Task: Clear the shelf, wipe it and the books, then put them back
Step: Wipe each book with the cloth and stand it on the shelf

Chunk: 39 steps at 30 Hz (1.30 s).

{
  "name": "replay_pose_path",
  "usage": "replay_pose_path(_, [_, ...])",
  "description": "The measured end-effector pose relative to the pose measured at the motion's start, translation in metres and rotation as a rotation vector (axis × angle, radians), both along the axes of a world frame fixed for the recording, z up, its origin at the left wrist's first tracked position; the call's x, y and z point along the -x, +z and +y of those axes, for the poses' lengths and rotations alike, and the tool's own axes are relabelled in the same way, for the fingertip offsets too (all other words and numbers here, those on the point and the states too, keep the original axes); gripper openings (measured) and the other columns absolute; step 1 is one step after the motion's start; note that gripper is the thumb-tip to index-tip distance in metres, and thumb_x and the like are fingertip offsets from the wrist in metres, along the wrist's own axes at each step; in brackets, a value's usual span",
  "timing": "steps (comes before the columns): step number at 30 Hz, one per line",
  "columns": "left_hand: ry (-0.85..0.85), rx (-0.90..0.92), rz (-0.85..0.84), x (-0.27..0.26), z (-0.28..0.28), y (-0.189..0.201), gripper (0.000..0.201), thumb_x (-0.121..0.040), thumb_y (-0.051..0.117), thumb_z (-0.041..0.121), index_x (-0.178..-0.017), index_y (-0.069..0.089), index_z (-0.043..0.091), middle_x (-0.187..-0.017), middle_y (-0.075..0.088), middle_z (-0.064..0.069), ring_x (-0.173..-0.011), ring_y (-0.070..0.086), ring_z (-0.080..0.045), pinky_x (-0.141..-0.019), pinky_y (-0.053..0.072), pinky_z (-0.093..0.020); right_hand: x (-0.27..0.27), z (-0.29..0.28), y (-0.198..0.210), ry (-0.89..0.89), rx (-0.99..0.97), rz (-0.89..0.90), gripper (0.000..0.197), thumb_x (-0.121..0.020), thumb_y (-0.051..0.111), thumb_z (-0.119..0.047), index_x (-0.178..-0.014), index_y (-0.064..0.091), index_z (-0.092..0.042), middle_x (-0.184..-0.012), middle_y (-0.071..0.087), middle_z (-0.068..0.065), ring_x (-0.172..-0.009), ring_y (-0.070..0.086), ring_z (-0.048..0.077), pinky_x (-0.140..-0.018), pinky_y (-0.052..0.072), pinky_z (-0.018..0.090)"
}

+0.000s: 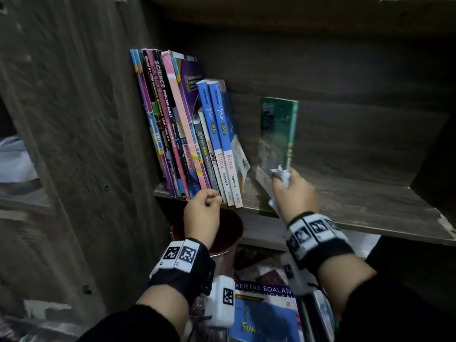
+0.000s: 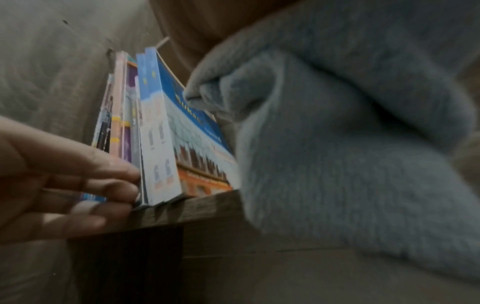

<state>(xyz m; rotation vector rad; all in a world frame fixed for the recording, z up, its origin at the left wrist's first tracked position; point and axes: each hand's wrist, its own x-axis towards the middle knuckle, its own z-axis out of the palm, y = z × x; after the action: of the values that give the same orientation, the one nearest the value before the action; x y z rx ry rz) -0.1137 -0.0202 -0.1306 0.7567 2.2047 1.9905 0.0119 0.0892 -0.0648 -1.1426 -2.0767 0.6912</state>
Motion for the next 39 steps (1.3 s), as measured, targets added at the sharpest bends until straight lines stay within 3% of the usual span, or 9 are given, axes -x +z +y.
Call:
replay_pose_path(2, [0.002, -0.003, 0.002, 0.0, 0.005, -0.001, 0.011, -0.09, 0.06, 0.014, -0.089, 0.067, 0.022, -0.08, 0.066, 0.004, -0.08, 0.063, -0.019, -0.084, 0.055, -0.041, 0.027, 0.004, -0.009, 0.133, 0.03, -0.009, 0.03, -0.096, 0.048, -0.037, -0.119, 0.059, -0.022, -0.091, 0.064, 0.006, -0.079, 0.056, 0.026, -0.067, 0.037, 0.027])
replay_pose_path(6, [-0.019, 0.004, -0.011, 0.006, 0.008, -0.003, 0.019, -0.089, 0.06, 0.012, -0.081, 0.064, 0.029, -0.08, 0.067, 0.001, -0.083, 0.065, -0.02, -0.084, 0.055, -0.044, 0.043, 0.004, -0.036, 0.372, 0.054, -0.024, 0.047, -0.09, 0.052, -0.054, -0.135, 0.047, -0.044, -0.121, 0.066, 0.001, -0.103, 0.062, 0.023, -0.084, 0.05, 0.034])
replay_pose_path(10, [-0.05, 0.011, -0.022, 0.009, 0.006, -0.005, 0.025, -0.089, 0.057, 0.008, -0.08, 0.062, 0.031, -0.079, 0.066, 0.0, -0.083, 0.066, -0.019, -0.084, 0.055, -0.044, 0.034, 0.006, -0.041, 0.443, 0.096, -0.016, 0.054, -0.088, 0.055, -0.056, -0.138, 0.034, -0.055, -0.144, 0.047, -0.006, -0.122, 0.053, 0.022, -0.095, 0.044, 0.033])
replay_pose_path(14, [-0.074, 0.007, -0.014, 0.007, 0.004, -0.004, 0.026, -0.089, 0.056, 0.005, -0.083, 0.061, 0.03, -0.075, 0.062, 0.004, -0.079, 0.062, -0.019, -0.086, 0.054, -0.043, 0.042, 0.01, -0.046, 0.424, 0.109, 0.094, 0.054, -0.081, 0.066, -0.054, -0.13, 0.044, -0.057, -0.138, 0.055, -0.006, -0.121, 0.055, 0.02, -0.099, 0.046, 0.036])
replay_pose_path(19, [-0.099, 0.043, 0.022, 0.004, 0.001, -0.004, 0.018, -0.091, 0.055, 0.007, -0.093, 0.062, 0.024, -0.081, 0.061, 0.005, -0.08, 0.058, -0.016, -0.08, 0.051, -0.031, 0.046, 0.006, -0.048, 0.334, 0.063, 0.086, 0.055, -0.081, 0.071, -0.044, -0.129, 0.047, -0.055, -0.122, 0.066, -0.008, -0.1, 0.063, 0.015, -0.086, 0.052, 0.032])
replay_pose_path(22, [-0.124, 0.175, 0.039, 0.002, -0.001, -0.009, 0.013, -0.09, 0.056, 0.01, -0.09, 0.062, 0.022, -0.083, 0.06, 0.004, -0.08, 0.056, -0.014, -0.074, 0.043, -0.025, 0.039, 0.005, -0.048, 0.369, 0.054, 0.06, 0.058, -0.083, 0.071, -0.035, -0.132, 0.046, -0.052, -0.127, 0.063, -0.008, -0.107, 0.061, 0.015, -0.09, 0.05, 0.032])
replay_pose_path(27, [-0.32, 0.617, 0.094, -0.002, -0.004, -0.034, 0.019, -0.088, 0.055, 0.018, -0.07, 0.06, 0.021, -0.084, 0.069, -0.003, -0.083, 0.064, -0.024, -0.08, 0.052, -0.036, -0.008, -0.008, -0.07, 0.43, -0.059, 0.025, 0.062, -0.084, 0.064, -0.009, -0.132, 0.05, -0.045, -0.132, 0.06, -0.003, -0.118, 0.056, 0.016, -0.093, 0.047, 0.027])
replay_pose_path(32, [-0.458, 0.98, 0.244, -0.028, 0.003, -0.066, 0.022, -0.093, 0.052, 0.02, -0.105, 0.067, 0.01, -0.112, 0.067, -0.011, -0.107, 0.061, -0.031, -0.086, 0.047, -0.033, -0.063, -0.017, -0.144, 0.364, 0.048, -0.222, 0.063, -0.085, 0.058, -0.007, -0.136, 0.047, -0.043, -0.139, 0.054, 0.0, -0.12, 0.054, 0.019, -0.091, 0.045, 0.025])
replay_pose_path(39, [-0.525, 1.296, 0.107, -0.073, 0.001, -0.166, 0.034, -0.099, 0.044, 0.015, -0.129, 0.053, 0.003, -0.131, 0.056, -0.015, -0.123, 0.053, -0.029, -0.1, 0.044, -0.034, -0.119, -0.038, -0.257, 0.293, 0.391, -0.647, 0.056, -0.097, 0.049, -0.026, -0.147, 0.028, -0.04, -0.138, 0.051, 0.002, -0.118, 0.055, 0.019, -0.099, 0.044, 0.029])
